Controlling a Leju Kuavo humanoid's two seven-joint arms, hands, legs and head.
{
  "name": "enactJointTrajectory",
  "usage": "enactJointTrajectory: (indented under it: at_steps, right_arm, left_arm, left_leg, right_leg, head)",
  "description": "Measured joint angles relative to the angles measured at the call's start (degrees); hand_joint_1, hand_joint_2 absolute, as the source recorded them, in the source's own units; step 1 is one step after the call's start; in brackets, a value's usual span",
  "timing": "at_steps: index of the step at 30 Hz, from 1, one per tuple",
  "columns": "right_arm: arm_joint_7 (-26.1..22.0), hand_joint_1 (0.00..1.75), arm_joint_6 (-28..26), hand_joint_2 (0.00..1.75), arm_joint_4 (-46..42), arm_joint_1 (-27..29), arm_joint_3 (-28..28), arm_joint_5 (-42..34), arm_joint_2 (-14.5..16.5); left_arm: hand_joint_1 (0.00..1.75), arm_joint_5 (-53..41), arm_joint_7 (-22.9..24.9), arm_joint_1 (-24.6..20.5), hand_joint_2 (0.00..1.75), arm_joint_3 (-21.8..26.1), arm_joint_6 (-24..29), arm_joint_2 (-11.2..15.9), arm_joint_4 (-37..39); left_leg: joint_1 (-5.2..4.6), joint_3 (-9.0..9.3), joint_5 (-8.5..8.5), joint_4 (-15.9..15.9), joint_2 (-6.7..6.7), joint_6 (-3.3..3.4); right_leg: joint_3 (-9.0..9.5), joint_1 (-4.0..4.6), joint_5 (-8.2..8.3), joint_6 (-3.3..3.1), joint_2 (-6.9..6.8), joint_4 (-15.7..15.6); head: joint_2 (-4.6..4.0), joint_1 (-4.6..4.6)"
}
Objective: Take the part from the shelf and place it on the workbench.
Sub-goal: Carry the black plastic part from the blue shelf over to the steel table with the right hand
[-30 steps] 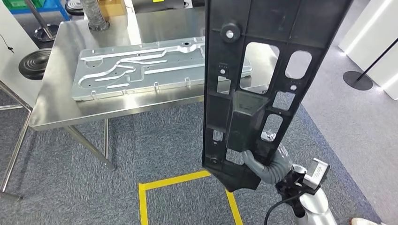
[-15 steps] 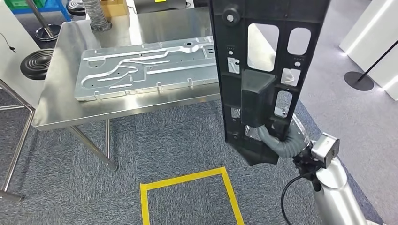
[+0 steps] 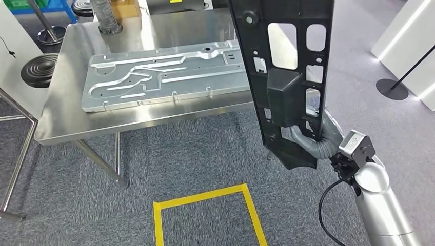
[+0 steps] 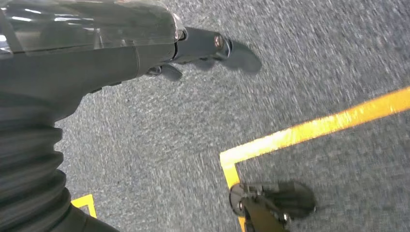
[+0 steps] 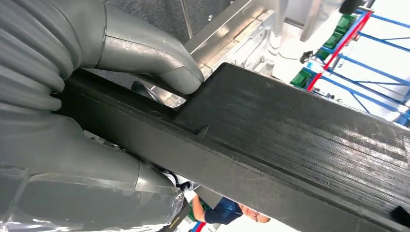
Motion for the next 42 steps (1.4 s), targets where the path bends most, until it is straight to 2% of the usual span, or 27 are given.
enactJointTrajectory:
  at_steps: [2, 3, 6, 7, 8, 9, 11, 13, 15, 17, 18, 19, 21, 22, 23, 24, 26, 27, 28, 31, 33, 35, 37, 38, 39, 41, 42]
  right_arm:
    - [0.0, 1.75, 0.0, 1.75, 0.4, -0.3, -0.1, 0.0, -0.7]
    - [0.0, 1.75, -0.1, 1.75, 0.6, -0.5, -0.1, 0.0, -1.0]
    - [0.0, 1.75, -0.2, 1.75, 1.2, -0.9, -0.1, 0.3, -1.6]
    - [0.1, 1.75, -0.2, 1.75, 1.5, -1.0, -0.1, 0.6, -1.7]
    - [0.2, 1.75, -0.3, 1.75, 1.7, -1.1, -0.1, 1.0, -1.8]
    - [0.3, 1.75, -0.3, 1.75, 2.0, -1.3, -0.1, 1.3, -2.0]
    - [0.4, 1.75, -0.6, 1.75, 2.3, -2.0, -0.1, 2.0, -2.5]
    - [0.4, 1.75, -1.1, 1.75, 2.5, -2.9, -0.1, 2.9, -3.0]
    - [0.3, 1.75, -1.9, 1.75, 2.9, -3.7, 0.0, 4.3, -3.4]
    - [0.3, 1.75, -2.6, 1.75, 3.4, -4.7, 0.2, 6.1, -3.9]
    - [0.2, 1.75, -3.1, 1.75, 3.6, -5.4, 0.3, 7.0, -4.1]
    - [0.0, 1.75, -3.7, 1.75, 3.9, -6.1, 0.4, 8.2, -4.3]
    - [-0.3, 1.75, -5.4, 1.75, 4.3, -7.5, 0.9, 11.2, -4.6]
    - [-0.4, 1.75, -6.1, 1.75, 4.6, -7.9, 1.2, 12.7, -4.9]
    - [-0.5, 1.75, -6.6, 1.75, 4.8, -8.2, 1.5, 13.8, -5.2]
    - [-0.6, 1.75, -6.8, 1.75, 5.0, -8.5, 1.8, 14.4, -5.5]
    - [-0.8, 1.75, -7.1, 1.75, 5.5, -9.2, 2.5, 15.3, -6.1]
    - [-0.9, 1.75, -7.3, 1.75, 5.8, -9.7, 2.9, 15.8, -6.4]
    - [-1.0, 1.75, -7.4, 1.75, 6.0, -10.3, 3.2, 16.3, -6.6]
    - [-1.2, 1.75, -8.2, 1.75, 6.8, -12.0, 4.3, 18.5, -7.5]
    - [-1.5, 1.75, -9.2, 1.75, 7.4, -13.2, 5.3, 20.5, -8.3]
    - [-1.7, 1.75, -10.3, 1.75, 8.0, -14.4, 6.1, 21.9, -9.0]
    - [-1.7, 1.75, -11.6, 1.75, 8.5, -15.1, 6.8, 24.0, -9.6]
    - [-1.7, 1.75, -12.3, 1.75, 8.7, -15.4, 7.2, 25.4, -9.9]
    - [-1.6, 1.75, -13.0, 1.75, 9.0, -15.7, 7.6, 26.8, -10.2]
    - [-1.3, 1.75, -14.3, 1.75, 9.4, -16.9, 8.4, 29.6, -11.0]
    - [-1.1, 1.75, -15.1, 1.75, 9.6, -17.8, 8.9, 31.1, -11.3]
  left_arm:
    - [0.00, 0.0, 0.0, 0.0, 1.75, 0.0, 0.0, 0.0, 0.0]
    - [0.00, 0.0, 0.0, -0.1, 1.75, 0.0, 0.0, 0.0, 0.0]
    - [0.00, 0.0, 0.0, -0.1, 1.75, 0.0, 0.0, -0.1, 0.0]
    - [0.00, 0.0, 0.0, -0.1, 1.75, 0.0, 0.0, -0.1, 0.0]
    - [0.00, 0.0, 0.0, -0.1, 1.75, 0.0, 0.0, -0.2, 0.0]
    - [0.00, 0.0, 0.0, -0.1, 1.75, 0.1, 0.0, -0.2, 0.0]
    - [0.00, 0.0, 0.0, -0.1, 1.75, 0.1, 0.0, -0.3, 0.0]
    - [0.00, 0.0, 0.0, -0.2, 1.75, 0.1, 0.0, -0.4, 0.0]
    - [0.00, 0.0, 0.0, -0.2, 1.75, 0.1, 0.0, -0.6, 0.0]
    - [0.00, 0.0, 0.1, -0.3, 1.75, 0.1, 0.1, -0.7, 0.0]
    - [0.00, -0.1, 0.1, -0.3, 1.75, 0.1, 0.1, -0.7, 0.0]
    - [0.00, -0.1, 0.1, -0.3, 1.75, 0.1, 0.1, -0.7, 0.0]
    - [0.00, -0.2, 0.1, -0.3, 1.75, 0.1, 0.2, -0.7, 0.0]
    - [0.00, -0.2, 0.1, -0.2, 1.75, 0.1, 0.2, -0.7, 0.0]
    - [0.00, -0.2, 0.1, -0.2, 1.75, 0.1, 0.1, -0.7, 0.0]
    - [0.00, -0.2, 0.1, -0.1, 1.75, 0.1, 0.1, -0.7, 0.0]
    - [0.00, -0.2, 0.1, -0.1, 1.75, 0.1, 0.1, -0.7, 0.0]
    - [0.00, -0.2, 0.1, 0.0, 1.75, 0.1, 0.1, -0.7, 0.0]
    - [0.00, -0.2, 0.1, -0.1, 1.75, 0.1, 0.1, -0.7, 0.0]
    - [0.00, -0.2, 0.0, -0.2, 1.75, 0.1, 0.1, -0.7, 0.0]
    - [0.00, -0.2, -0.1, -0.2, 1.75, 0.1, 0.1, -0.7, 0.0]
    - [0.00, -0.2, -0.1, -0.3, 1.75, 0.1, 0.1, -0.8, 0.0]
    - [0.00, -0.2, -0.1, -0.3, 1.75, 0.1, 0.1, -0.8, 0.0]
    - [0.00, -0.2, -0.1, -0.3, 1.75, 0.1, 0.1, -0.8, 0.0]
    - [0.00, -0.2, -0.1, -0.3, 1.75, 0.1, 0.0, -0.8, 0.0]
    - [0.00, -0.3, -0.1, -0.3, 1.75, 0.1, -0.1, -0.9, 0.0]
    - [0.00, -0.3, -0.2, -0.3, 1.75, 0.1, -0.1, -0.9, 0.0]
  left_leg:
    - [0.03, 0.26, 0.10, -0.4, -0.02, 0.78]
    - [0.10, 0.44, 0.14, -0.7, -0.01, 1.12]
    - [-0.03, 0.73, -0.15, -0.7, 0.03, 1.68]
    - [-0.12, 0.88, -0.32, -0.7, 0.02, 1.76]
    - [-0.19, 1.11, -0.54, -0.7, -0.01, 1.81]
    - [-0.27, 1.46, -0.79, -0.6, -0.05, 1.81]
    - [-0.49, 2.28, -1.38, -0.6, -0.13, 1.68]
    - [-0.69, 2.63, -1.88, -0.6, -0.16, 1.30]
    - [-0.69, 2.73, -2.20, -0.7, -0.10, 0.71]
    - [-0.71, 2.74, -2.86, -0.2, 0.00, 0.08]
    - [-0.72, 2.11, -3.71, 1.3, 0.03, -0.20]
    - [-0.65, 0.69, -5.02, 4.2, 0.05, -0.44]
    - [-0.40, -3.82, -7.85, 12.3, 0.05, -0.82]
    - [-0.30, -5.83, -8.31, 15.2, 0.06, -0.95]
    - [-0.23, -6.90, -7.55, 16.1, 0.06, -1.03]
    - [-0.18, -6.83, -5.59, 14.7, 0.07, -1.04]
    - [-0.13, -4.42, -0.24, 7.4, 0.05, -0.80]
    - [-0.16, -3.07, 1.45, 3.8, 0.03, -0.58]
    - [-0.20, -2.26, 2.18, 1.5, 0.02, -0.30]
    - [-0.30, -1.83, 1.71, -0.1, -0.02, 0.61]
    - [-0.13, -1.38, 1.69, -0.6, -0.06, 1.23]
    - [-0.08, -0.94, 1.50, -0.9, -0.07, 1.70]
    - [-0.11, -0.65, 1.15, -0.8, -0.08, 1.95]
    - [-0.12, -0.47, 0.93, -0.7, -0.12, 1.98]
    - [-0.13, -0.25, 0.68, -0.6, -0.17, 1.95]
    - [-0.15, 0.23, 0.11, -0.3, -0.29, 1.75]
    - [-0.28, 0.36, -0.16, -0.2, -0.32, 1.55]
  right_leg:
    - [-0.32, -0.24, -0.71, 0.64, -0.07, 1.0]
    - [-1.25, -0.32, -1.74, 0.86, -0.09, 2.9]
    - [-7.33, -0.40, -5.85, 1.23, -0.11, 13.8]
    - [-8.96, -0.40, -6.06, 1.25, -0.11, 16.2]
    - [-9.58, -0.40, -5.11, 1.17, -0.12, 16.5]
    - [-9.04, -0.37, -3.12, 0.98, -0.12, 14.5]
    - [-5.77, -0.12, 1.38, 0.26, -0.14, 6.7]
    - [-3.50, 0.30, 3.07, -0.47, -0.17, 1.5]
    - [-3.19, 0.53, 2.67, -0.97, -0.11, 0.6]
    - [-2.70, 0.16, 2.56, -1.44, -0.08, 0.1]
    - [-2.35, -0.05, 2.51, -1.70, -0.10, -0.2]
    - [-2.00, -0.21, 2.41, -1.94, -0.14, -0.4]
    - [-1.53, -0.13, 1.99, -2.23, -0.15, -0.5]
    - [-1.23, -0.10, 1.74, -2.24, -0.14, -0.5]
    - [-0.85, -0.09, 1.44, -2.18, -0.14, -0.5]
    - [-0.37, -0.09, 1.09, -2.09, -0.13, -0.4]
    - [0.57, -0.07, 0.26, -1.77, -0.12, -0.3]
    - [0.77, 0.06, -0.10, -1.54, -0.04, -0.1]
    - [0.73, 0.17, -0.30, -1.26, 0.04, 0.0]
    - [0.43, 0.15, -0.58, -0.31, 0.12, 0.0]
    - [-0.10, -0.06, -1.72, 0.26, 0.01, 1.6]
    - [-3.11, -0.16, -4.41, 0.66, -0.05, 7.6]
    - [-7.58, -0.18, -6.56, 0.95, -0.05, 15.0]
    - [-8.95, -0.19, -6.25, 1.00, -0.05, 16.6]
    - [-9.22, -0.20, -4.75, 0.95, -0.06, 15.9]
    - [-6.90, -0.18, 0.20, 0.62, -0.11, 9.0]
    - [-5.41, -0.03, 1.98, 0.36, -0.14, 5.2]
  head:
    - [0.01, 0.01]
    - [0.01, 0.01]
    - [0.01, 0.00]
    - [0.01, 0.01]
    - [0.00, 0.01]
    - [0.00, 0.01]
    - [0.00, 0.01]
    - [0.00, 0.02]
    - [0.00, 0.01]
    - [0.01, 0.01]
    - [0.01, 0.01]
    - [0.01, 0.01]
    - [0.01, -0.01]
    - [0.01, -0.01]
    - [0.01, -0.01]
    - [0.01, -0.01]
    - [0.01, 0.00]
    - [0.01, 0.00]
    - [0.00, 0.00]
    - [0.00, 0.01]
    - [0.01, 0.01]
    - [0.01, 0.02]
    - [0.01, 0.02]
    - [0.00, 0.02]
    - [0.00, 0.02]
    - [0.00, 0.02]
    - [0.00, 0.02]
